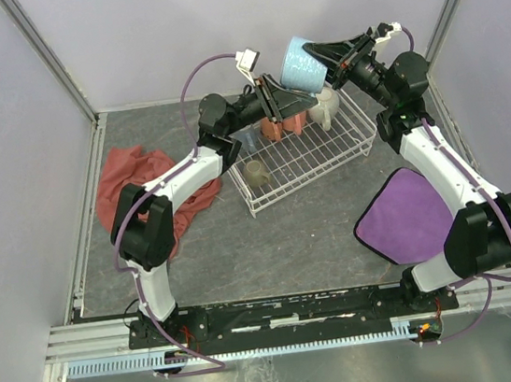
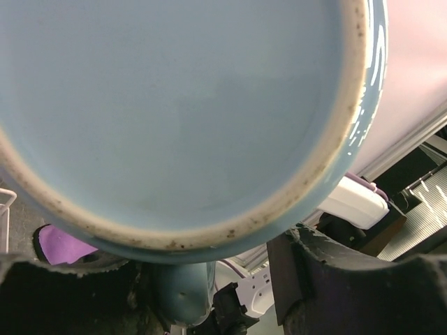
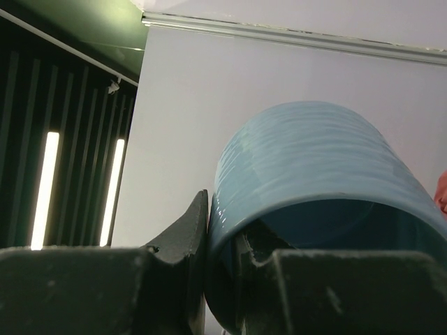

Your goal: Load the cups into the dish rack

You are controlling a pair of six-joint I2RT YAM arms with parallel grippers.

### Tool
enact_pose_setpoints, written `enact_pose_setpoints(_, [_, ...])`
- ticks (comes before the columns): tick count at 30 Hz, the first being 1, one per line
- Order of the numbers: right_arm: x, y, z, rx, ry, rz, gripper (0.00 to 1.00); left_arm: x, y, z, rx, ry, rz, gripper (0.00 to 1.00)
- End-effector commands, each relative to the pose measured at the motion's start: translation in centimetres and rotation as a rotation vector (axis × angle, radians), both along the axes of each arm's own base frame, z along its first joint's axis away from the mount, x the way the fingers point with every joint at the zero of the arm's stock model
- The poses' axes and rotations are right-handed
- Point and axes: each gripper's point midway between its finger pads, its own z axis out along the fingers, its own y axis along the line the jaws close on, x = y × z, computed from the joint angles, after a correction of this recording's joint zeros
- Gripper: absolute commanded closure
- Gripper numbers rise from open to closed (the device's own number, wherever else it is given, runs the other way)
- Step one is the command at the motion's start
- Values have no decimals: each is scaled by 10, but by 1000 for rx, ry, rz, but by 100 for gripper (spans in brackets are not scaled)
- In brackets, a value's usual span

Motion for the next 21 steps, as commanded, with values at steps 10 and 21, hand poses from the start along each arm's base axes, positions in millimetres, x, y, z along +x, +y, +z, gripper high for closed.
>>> enact_pose_setpoints(10, [-39, 2, 41, 19, -175, 25, 99, -3, 4, 42, -110, -69, 24, 65])
enact_pose_setpoints(21, [-45, 4, 21, -7, -147, 27, 99, 7, 2, 28, -49, -23, 75, 97])
